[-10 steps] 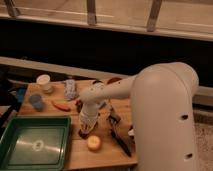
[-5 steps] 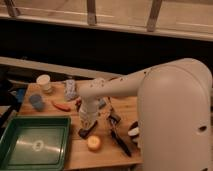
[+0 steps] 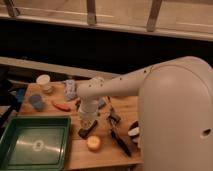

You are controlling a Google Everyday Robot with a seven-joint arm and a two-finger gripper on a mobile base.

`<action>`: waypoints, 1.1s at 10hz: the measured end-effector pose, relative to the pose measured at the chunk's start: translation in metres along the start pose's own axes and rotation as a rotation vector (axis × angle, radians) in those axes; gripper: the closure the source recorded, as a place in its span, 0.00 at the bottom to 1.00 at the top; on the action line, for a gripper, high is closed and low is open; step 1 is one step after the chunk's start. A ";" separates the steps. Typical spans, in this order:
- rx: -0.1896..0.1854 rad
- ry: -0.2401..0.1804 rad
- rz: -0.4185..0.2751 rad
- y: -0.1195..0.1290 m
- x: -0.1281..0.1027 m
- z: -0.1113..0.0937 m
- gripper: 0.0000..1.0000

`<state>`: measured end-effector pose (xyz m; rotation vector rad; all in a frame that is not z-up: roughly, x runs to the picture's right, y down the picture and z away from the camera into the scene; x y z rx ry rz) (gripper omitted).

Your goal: Wipe red bowl with eraser

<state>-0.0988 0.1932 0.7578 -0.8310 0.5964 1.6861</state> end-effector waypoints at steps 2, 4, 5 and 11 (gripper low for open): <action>0.001 0.004 0.005 0.000 -0.001 0.005 0.35; 0.002 0.002 0.010 0.000 -0.004 0.005 0.35; 0.002 0.004 0.011 0.001 -0.004 0.006 0.35; -0.014 0.056 0.039 -0.010 -0.020 0.030 0.35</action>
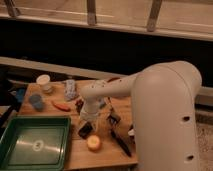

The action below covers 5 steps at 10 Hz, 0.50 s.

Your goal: Wipe red bowl with eraser

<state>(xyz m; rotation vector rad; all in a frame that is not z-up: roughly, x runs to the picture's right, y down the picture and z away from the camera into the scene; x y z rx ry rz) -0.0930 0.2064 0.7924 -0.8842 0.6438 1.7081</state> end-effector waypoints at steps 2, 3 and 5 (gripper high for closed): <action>-0.008 0.015 0.002 0.001 -0.002 0.007 0.35; -0.009 0.023 0.005 0.000 -0.002 0.011 0.35; -0.010 0.043 0.007 0.001 0.001 0.021 0.35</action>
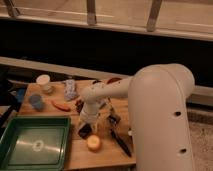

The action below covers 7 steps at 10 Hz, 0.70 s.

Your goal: Wipe red bowl with eraser

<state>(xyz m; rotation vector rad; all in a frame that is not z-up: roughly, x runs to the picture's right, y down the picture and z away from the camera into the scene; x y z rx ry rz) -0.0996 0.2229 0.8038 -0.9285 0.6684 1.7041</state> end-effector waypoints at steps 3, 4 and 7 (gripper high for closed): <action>0.001 0.029 0.005 0.002 0.005 0.018 0.45; 0.001 0.031 0.008 0.003 0.006 0.019 0.54; -0.001 0.015 0.010 0.003 0.007 0.015 0.85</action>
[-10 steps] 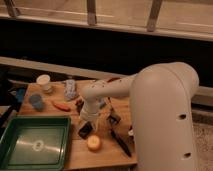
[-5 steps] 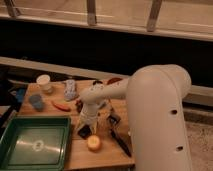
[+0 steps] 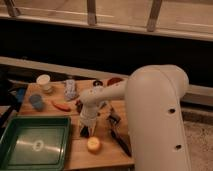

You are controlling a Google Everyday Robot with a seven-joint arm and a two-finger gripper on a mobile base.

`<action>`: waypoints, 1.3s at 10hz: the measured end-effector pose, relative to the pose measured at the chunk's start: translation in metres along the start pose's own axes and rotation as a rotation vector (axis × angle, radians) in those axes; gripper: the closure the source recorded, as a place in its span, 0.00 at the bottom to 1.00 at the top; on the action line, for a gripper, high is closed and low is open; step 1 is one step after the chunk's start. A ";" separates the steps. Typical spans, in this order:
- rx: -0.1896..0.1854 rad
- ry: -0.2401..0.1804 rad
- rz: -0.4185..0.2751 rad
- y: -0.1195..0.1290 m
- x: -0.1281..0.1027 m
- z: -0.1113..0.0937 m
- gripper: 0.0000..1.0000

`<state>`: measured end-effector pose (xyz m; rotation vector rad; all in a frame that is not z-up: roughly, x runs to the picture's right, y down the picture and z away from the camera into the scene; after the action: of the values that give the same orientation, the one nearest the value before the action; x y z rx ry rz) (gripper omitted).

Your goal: Wipe red bowl with eraser

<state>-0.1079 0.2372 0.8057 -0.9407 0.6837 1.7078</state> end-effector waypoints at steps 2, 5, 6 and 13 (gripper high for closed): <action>-0.002 -0.028 -0.002 0.002 0.000 -0.011 0.99; -0.004 -0.113 -0.012 0.006 -0.003 -0.054 1.00; 0.001 -0.156 -0.011 0.005 -0.008 -0.077 1.00; 0.014 -0.320 0.035 -0.009 -0.077 -0.176 1.00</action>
<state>-0.0398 0.0597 0.7777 -0.6276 0.5009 1.8293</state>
